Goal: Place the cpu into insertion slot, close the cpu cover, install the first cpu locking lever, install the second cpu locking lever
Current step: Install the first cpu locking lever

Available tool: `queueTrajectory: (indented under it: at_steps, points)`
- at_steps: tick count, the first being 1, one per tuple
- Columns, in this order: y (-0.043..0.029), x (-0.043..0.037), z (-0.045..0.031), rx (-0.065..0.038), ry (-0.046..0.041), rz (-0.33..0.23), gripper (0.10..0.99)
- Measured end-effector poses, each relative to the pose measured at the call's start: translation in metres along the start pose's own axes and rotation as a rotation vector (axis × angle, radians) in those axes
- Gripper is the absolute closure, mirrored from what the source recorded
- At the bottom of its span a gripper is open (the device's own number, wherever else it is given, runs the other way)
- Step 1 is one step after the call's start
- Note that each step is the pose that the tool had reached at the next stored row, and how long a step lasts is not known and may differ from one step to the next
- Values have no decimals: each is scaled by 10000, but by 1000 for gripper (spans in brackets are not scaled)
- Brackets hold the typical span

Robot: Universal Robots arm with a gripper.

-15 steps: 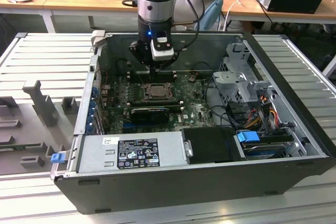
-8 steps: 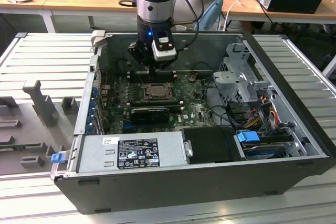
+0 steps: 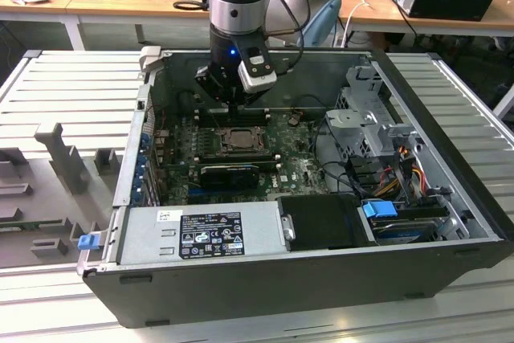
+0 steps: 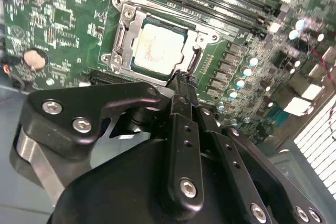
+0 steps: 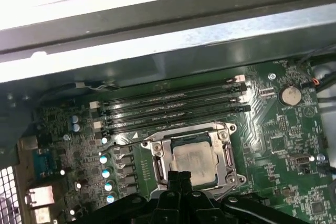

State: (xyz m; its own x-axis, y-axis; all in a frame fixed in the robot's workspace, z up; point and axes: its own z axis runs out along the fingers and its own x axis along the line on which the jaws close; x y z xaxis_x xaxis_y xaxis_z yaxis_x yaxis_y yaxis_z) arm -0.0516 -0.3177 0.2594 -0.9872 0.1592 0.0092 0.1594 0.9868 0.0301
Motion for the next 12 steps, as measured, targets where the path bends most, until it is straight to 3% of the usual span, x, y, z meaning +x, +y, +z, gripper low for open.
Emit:
queueTrajectory:
  at_steps: [5, 8, 11, 12]
  points:
    - [-1, 5, -6, 3, 14, -522, 980]
    - [-6, 38, -11, 1, -7, -562, 980]
    - [-20, 123, -11, -10, -92, -564, 980]
    - [-30, 185, -11, -16, -142, -565, 980]
